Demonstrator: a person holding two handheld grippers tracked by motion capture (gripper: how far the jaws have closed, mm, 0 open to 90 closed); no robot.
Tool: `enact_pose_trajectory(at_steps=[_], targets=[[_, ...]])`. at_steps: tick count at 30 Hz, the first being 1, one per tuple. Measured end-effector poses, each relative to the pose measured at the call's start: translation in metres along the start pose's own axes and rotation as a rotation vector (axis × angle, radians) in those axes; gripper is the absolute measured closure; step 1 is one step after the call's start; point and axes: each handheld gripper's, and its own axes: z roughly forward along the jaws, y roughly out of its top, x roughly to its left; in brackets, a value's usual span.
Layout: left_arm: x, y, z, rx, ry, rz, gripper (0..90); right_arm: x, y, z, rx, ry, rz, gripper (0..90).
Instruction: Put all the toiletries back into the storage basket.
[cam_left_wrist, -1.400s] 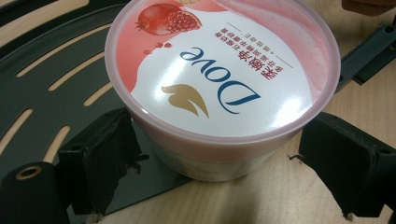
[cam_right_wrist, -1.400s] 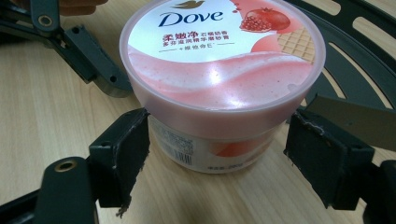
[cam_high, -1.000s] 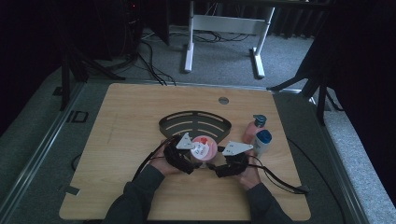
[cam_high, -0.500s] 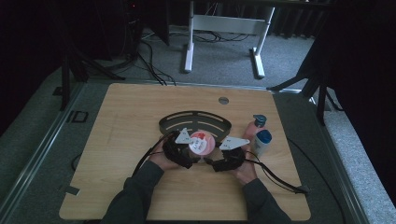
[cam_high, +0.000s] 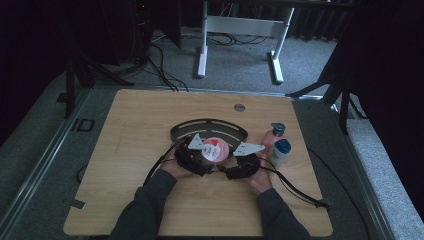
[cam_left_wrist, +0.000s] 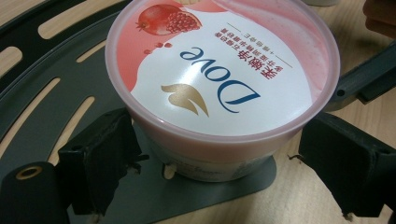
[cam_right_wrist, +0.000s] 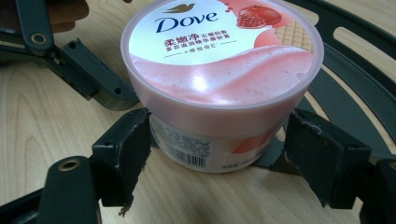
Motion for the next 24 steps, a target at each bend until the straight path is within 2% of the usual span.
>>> enact_pose_trajectory(at_steps=[9,15,17,24], targets=[[0.007,0.008,0.004,-0.002,0.022,-0.003,12.5,-0.009,0.003,0.002,-0.011,-0.020,0.031,23.0],[0.013,0.006,0.010,-0.012,0.016,-0.040,14.9,-0.014,0.003,0.006,-0.009,-0.049,0.030,24.6],[0.014,0.006,0.012,-0.005,0.027,-0.040,15.2,-0.015,0.003,0.006,-0.008,-0.052,0.034,26.0],[0.018,0.004,0.010,-0.006,0.062,-0.046,25.9,-0.020,0.001,0.007,-0.025,-0.075,0.066,34.8]])
